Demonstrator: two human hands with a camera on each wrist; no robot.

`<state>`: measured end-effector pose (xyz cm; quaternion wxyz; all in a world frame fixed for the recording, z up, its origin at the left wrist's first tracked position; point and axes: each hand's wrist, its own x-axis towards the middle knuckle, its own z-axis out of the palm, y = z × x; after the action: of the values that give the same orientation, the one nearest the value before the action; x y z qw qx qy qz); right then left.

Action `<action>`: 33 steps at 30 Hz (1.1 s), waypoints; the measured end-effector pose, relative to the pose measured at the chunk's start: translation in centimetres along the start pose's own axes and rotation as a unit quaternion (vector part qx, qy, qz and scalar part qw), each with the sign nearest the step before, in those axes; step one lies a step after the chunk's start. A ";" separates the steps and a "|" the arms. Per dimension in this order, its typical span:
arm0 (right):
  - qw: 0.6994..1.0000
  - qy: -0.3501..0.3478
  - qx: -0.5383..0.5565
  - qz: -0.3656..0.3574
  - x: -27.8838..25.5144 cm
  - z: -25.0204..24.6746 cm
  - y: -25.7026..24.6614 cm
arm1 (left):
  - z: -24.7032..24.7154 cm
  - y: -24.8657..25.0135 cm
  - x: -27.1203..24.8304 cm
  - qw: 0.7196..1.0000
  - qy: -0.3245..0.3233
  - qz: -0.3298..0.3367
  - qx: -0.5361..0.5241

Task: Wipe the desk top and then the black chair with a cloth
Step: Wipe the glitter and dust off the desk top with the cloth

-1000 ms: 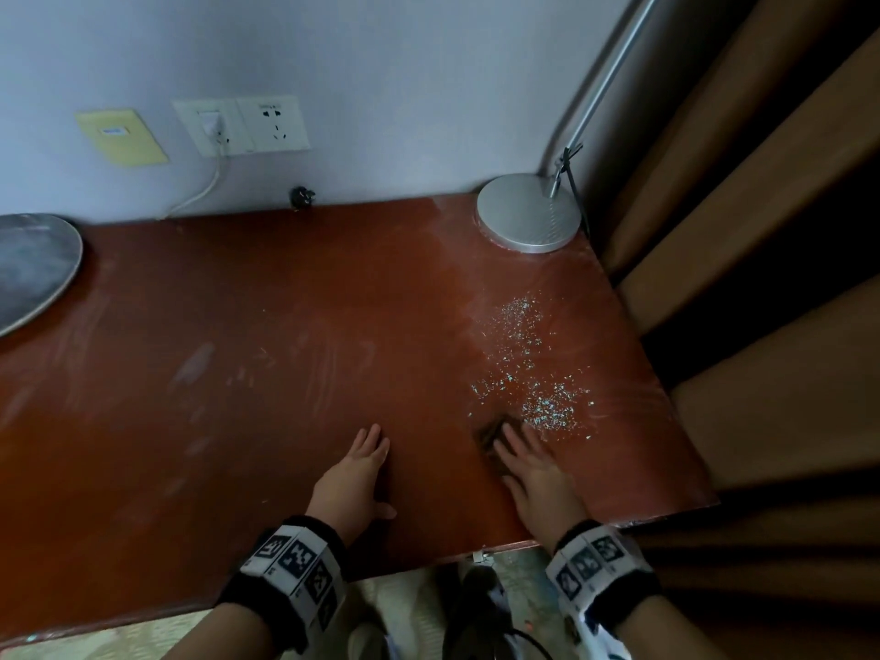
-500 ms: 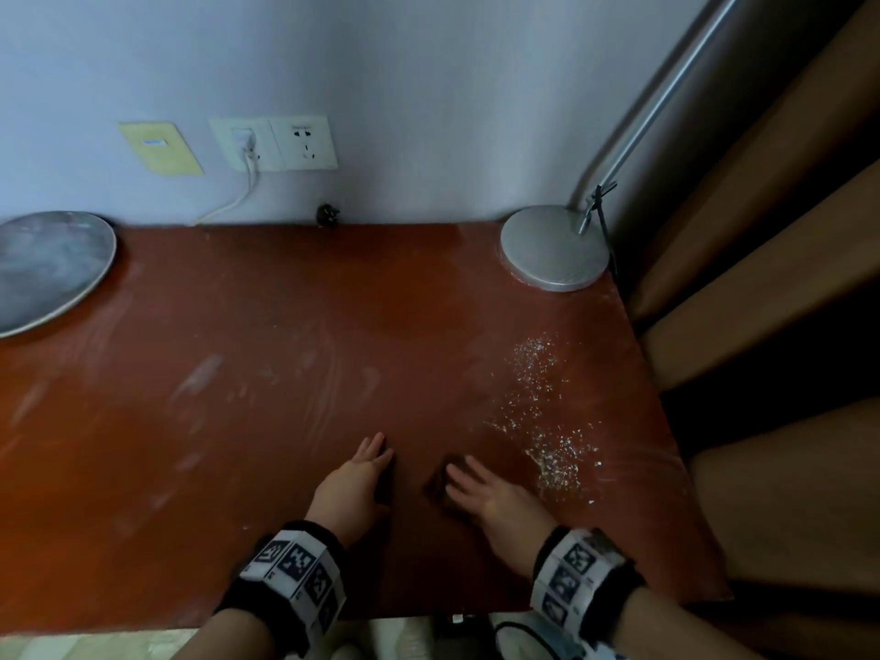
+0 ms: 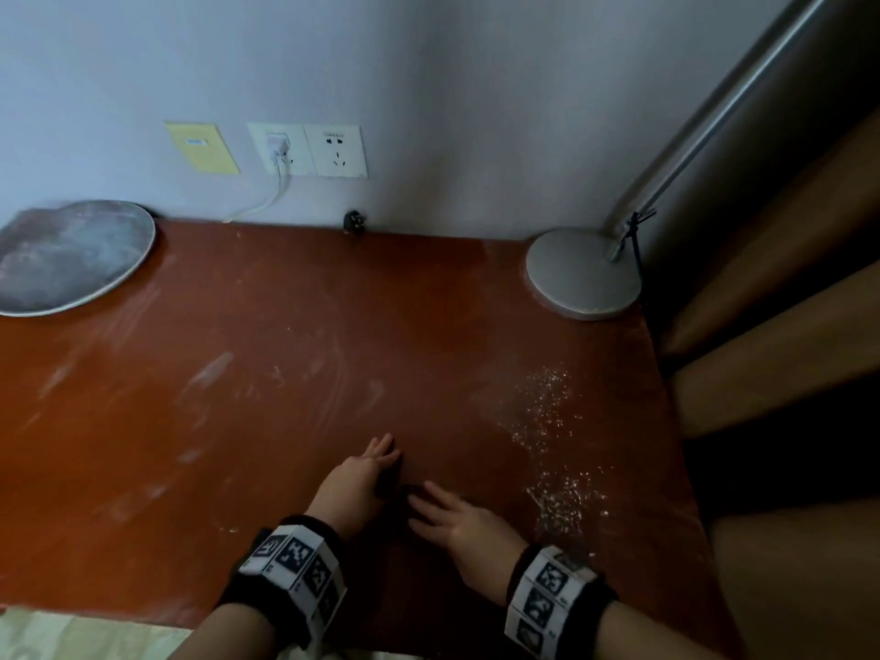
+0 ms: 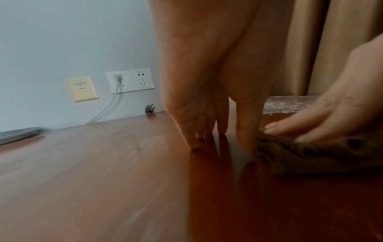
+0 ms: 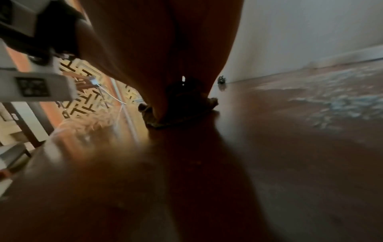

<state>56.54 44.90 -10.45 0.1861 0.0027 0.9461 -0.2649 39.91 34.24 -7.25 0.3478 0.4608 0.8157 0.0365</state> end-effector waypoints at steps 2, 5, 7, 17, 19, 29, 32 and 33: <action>1.000 -0.011 0.007 0.003 0.2 -0.9 0.9 | -0.4 0.0 0.3 1.000 -0.006 -0.004 0.004; 0.992 0.047 0.027 0.113 0.2 -4.6 4.8 | -1.1 0.0 0.4 0.999 -0.030 -0.012 0.003; 0.980 0.082 0.025 0.181 0.1 -6.7 7.1 | -1.2 0.1 0.3 0.999 -0.037 -0.016 -0.003; 0.997 0.031 0.015 0.062 1.6 -5.2 6.4 | -2.3 2.1 3.2 1.000 -0.019 -0.013 -0.012; 0.991 0.065 0.037 0.114 2.3 -7.3 8.3 | -3.0 2.5 3.8 1.000 -0.022 -0.013 0.000; 0.996 0.046 -0.004 0.070 2.9 -7.5 9.1 | -4.0 4.3 7.5 1.000 -0.013 0.012 0.001; 0.995 0.053 0.020 0.079 3.5 -9.3 11.0 | -4.5 4.5 8.6 1.000 0.001 0.012 -0.005; 0.991 0.071 0.039 0.107 3.9 -10.1 11.8 | -4.7 4.7 8.8 1.000 0.000 0.011 -0.005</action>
<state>50.55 59.77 -9.72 0.1451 0.1299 0.9402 -0.2794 37.56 45.02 -6.58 0.3497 0.4680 0.8103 0.0444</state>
